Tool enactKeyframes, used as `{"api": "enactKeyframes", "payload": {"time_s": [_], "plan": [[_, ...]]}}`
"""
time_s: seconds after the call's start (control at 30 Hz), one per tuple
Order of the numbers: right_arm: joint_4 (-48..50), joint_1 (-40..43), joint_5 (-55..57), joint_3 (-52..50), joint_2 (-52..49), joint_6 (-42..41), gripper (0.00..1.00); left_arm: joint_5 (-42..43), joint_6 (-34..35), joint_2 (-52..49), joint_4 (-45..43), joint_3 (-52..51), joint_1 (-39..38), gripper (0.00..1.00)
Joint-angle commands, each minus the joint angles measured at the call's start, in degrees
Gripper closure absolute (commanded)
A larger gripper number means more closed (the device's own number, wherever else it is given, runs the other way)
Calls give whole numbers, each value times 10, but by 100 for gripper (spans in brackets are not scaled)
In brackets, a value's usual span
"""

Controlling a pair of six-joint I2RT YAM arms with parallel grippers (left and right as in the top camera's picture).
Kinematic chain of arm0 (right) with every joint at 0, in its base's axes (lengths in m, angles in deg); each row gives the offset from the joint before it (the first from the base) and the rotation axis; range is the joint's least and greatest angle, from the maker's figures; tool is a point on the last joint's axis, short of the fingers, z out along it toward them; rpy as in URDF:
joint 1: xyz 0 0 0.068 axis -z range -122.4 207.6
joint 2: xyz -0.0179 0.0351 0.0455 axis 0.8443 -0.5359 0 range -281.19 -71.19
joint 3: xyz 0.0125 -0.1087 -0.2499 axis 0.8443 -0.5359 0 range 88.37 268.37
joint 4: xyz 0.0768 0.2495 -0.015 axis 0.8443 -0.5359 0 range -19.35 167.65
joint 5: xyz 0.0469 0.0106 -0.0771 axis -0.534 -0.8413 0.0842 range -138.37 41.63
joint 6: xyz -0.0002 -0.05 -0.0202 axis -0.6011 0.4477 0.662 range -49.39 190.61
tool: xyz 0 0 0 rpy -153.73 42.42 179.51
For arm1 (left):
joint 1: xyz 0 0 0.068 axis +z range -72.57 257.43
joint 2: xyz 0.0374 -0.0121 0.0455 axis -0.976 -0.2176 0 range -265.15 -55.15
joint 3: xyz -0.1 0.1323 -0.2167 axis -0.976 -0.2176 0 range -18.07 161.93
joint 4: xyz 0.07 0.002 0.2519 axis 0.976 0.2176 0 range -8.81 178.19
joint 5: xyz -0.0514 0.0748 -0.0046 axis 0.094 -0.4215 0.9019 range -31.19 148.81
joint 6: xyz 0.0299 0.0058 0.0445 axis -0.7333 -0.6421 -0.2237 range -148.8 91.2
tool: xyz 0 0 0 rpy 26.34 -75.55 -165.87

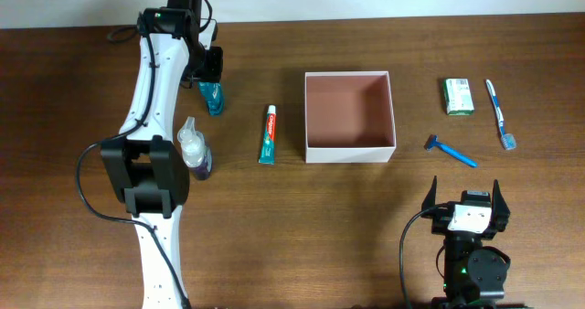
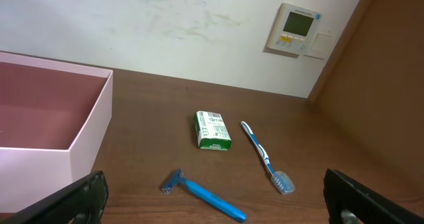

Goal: Pack container
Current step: 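Lower the left gripper around the mouthwash bottle and close it, then lift the mouthwash bottle and carry it right over the pink box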

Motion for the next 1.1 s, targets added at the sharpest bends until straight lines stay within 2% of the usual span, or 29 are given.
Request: {"api": "enactKeyframes", "payload": {"time_s": [0.0,0.07,0.17,0.33,0.5,0.77,0.97,1.07], "plan": [[-5,-4,11,-3,3,-2,1,6,0,-8,2,13,3,62],[-5,-4,11,-3,3,-2,1,6,0,-8,2,13,3,63],[-5,-4,11,-3,3,-2,1,6,0,-7,2,13,3,70],[-5,-4,11,-3,3,-2,1,7,0,-2,9,41,3,71],[-5,-4,11,-3,3,-2,1,29,0,-2,33,127,3,71],[-5,-4,11,-3,3,-2,1,157,0,-2,66,309,-17,72],[-5,-4,11,-3,3,-2,1,168,0,-2,76,409,-71,72],[-5,-4,11,-3,3,-2,1,168,0,6,76,413,-108,76]]}}
